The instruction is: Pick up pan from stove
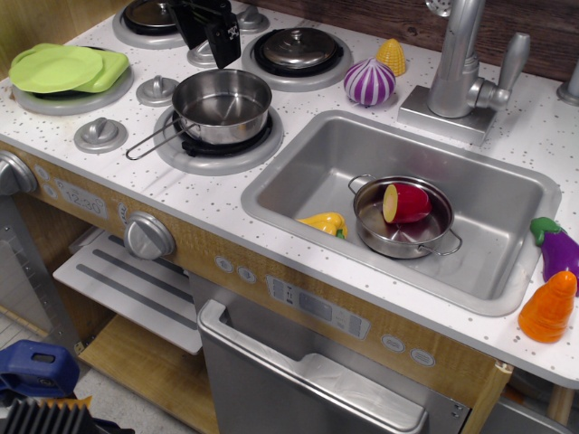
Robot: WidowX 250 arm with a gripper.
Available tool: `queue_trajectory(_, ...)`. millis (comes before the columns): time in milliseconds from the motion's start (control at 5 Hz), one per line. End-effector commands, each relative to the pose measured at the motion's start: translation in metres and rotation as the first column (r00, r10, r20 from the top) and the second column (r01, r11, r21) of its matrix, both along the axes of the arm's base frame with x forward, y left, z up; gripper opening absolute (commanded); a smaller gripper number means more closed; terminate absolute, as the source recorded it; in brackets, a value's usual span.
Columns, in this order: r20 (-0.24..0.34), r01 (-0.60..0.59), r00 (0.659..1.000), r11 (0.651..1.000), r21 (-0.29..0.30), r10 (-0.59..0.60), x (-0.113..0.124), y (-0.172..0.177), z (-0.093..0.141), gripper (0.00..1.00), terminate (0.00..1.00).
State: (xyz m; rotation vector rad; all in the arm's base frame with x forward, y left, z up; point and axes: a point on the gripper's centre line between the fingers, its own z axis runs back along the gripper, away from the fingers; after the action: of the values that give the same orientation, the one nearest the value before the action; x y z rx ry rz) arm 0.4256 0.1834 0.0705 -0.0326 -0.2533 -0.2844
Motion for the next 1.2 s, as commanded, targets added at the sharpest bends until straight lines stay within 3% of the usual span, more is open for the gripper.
queue_trajectory(0,0.000,0.000,1.000,1.000,0.000,0.000,0.000,0.000,0.000,1.00,0.00)
queue_trajectory(600,0.014,-0.003,1.000,0.997,-0.072,0.004,-0.001,-0.002,-0.017,1.00,0.00)
queue_trajectory(800,0.015,-0.012,1.000,0.997,-0.081,0.014,-0.001,-0.002,-0.021,0.00,0.00)
queue_trajectory(1000,0.019,-0.014,1.000,0.996,-0.090,0.016,-0.001,-0.001,-0.024,0.00,0.00)
